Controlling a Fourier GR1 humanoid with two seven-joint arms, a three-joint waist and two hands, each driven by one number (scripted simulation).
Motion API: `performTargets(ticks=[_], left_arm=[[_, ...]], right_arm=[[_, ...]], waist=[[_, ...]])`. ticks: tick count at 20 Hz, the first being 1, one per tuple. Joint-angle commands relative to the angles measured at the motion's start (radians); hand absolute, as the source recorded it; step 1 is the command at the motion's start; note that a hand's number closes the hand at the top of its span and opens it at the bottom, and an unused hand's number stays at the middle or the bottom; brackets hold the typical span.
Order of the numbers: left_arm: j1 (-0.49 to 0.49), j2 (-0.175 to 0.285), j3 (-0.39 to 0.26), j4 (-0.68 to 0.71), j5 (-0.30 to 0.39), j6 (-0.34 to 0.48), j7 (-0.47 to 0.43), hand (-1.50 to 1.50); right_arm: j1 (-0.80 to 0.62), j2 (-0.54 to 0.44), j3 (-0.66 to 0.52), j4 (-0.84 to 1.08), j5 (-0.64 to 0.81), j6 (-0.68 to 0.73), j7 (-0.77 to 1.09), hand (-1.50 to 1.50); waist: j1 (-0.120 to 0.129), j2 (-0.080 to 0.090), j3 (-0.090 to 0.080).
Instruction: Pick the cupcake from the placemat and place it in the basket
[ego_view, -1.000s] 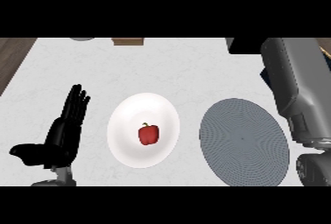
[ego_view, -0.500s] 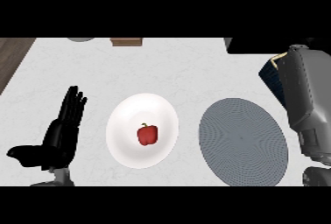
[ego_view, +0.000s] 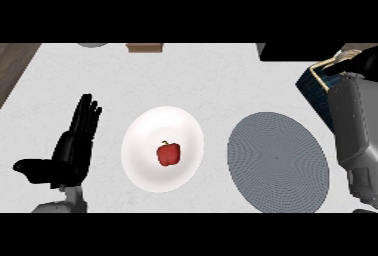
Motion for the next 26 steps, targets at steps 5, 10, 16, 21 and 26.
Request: performTargets(ticks=[5,10,16,21,26], left_arm=[[-0.024,0.003,0.004,-0.053,-0.002,0.016,0.070,0.00],[-0.020,-0.009,-0.004,0.006,-0.007,0.001,0.004,0.00],[0.000,-0.030,-0.019,0.022,-0.021,0.010,-0.031,0.00],[0.006,0.005,-0.001,-0.022,0.000,-0.019,0.032,0.00],[0.020,-0.005,0.009,-0.023,0.005,-0.010,-0.009,0.00]], right_arm=[[0.172,0.045,0.028,-0.213,-0.072,0.018,0.037,1.50],[0.111,0.008,-0.024,-0.057,-0.023,-0.119,0.114,1.50],[0.175,-0.015,-0.033,-0.002,-0.140,-0.127,-0.009,-1.50],[0.179,-0.047,-0.014,-0.047,-0.183,-0.166,-0.037,-1.50],[0.208,-0.039,0.023,-0.191,-0.147,-0.219,-0.067,-1.50]], waist=[[-0.009,-0.004,-0.001],[0.009,0.005,0.000],[0.009,0.004,0.000],[0.009,0.003,0.000],[0.003,0.000,0.000]])
